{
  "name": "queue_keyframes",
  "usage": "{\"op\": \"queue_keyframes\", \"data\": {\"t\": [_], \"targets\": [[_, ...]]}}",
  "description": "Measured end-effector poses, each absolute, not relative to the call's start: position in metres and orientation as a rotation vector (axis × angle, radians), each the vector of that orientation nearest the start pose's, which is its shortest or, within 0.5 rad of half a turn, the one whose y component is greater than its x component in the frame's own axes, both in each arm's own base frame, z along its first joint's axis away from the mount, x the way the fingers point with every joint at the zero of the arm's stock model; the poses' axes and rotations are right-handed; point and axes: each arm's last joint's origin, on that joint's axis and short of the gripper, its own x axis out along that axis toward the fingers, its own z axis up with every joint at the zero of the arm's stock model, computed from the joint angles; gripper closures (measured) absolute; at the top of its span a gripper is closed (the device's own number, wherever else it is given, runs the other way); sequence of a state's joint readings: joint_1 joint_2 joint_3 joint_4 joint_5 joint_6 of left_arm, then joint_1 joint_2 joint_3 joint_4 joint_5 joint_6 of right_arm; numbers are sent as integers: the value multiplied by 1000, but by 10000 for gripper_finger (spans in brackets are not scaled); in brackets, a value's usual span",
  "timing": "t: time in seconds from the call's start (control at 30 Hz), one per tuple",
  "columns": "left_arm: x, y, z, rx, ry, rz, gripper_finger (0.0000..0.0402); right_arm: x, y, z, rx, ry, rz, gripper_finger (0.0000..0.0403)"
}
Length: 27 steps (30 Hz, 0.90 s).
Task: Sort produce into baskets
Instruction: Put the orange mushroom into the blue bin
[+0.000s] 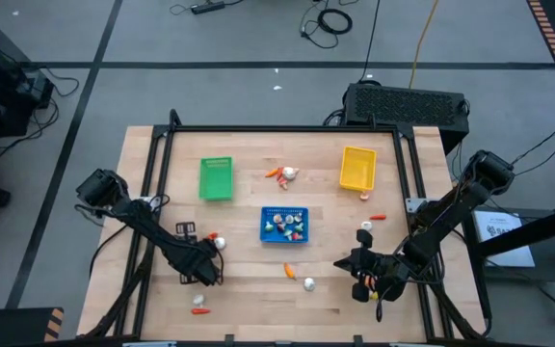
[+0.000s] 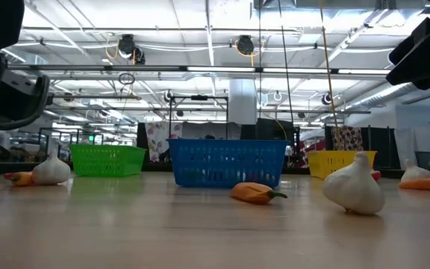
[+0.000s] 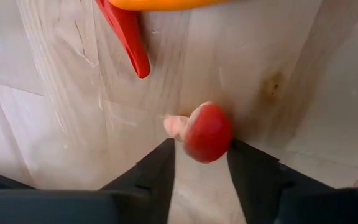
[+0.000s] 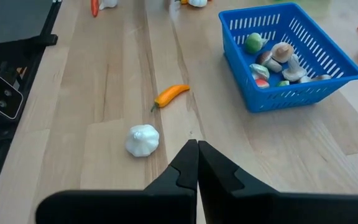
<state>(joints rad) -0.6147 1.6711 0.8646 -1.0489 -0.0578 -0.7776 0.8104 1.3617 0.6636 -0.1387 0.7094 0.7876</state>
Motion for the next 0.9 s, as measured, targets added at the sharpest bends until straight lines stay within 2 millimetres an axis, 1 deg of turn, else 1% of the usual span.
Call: {"op": "queue_keyframes", "data": {"t": [0.23,0.37,0.47,0.67,0.8,0.9], "targets": [[191,-132,138,68,1736,316,348,187,169,184,189,589,-143,403],[190,-132,138,67,1738,315,382,187,169,184,191,590,-143,403],[190,-132,138,65,1741,313,392,187,169,184,192,590,-143,403],[190,-132,141,70,1756,319,395,187,169,184,192,591,-142,403],[193,-134,155,85,1773,332,396,187,169,184,192,591,-142,403],[200,-138,171,74,1695,315,396,187,169,184,191,591,-142,403]]}}
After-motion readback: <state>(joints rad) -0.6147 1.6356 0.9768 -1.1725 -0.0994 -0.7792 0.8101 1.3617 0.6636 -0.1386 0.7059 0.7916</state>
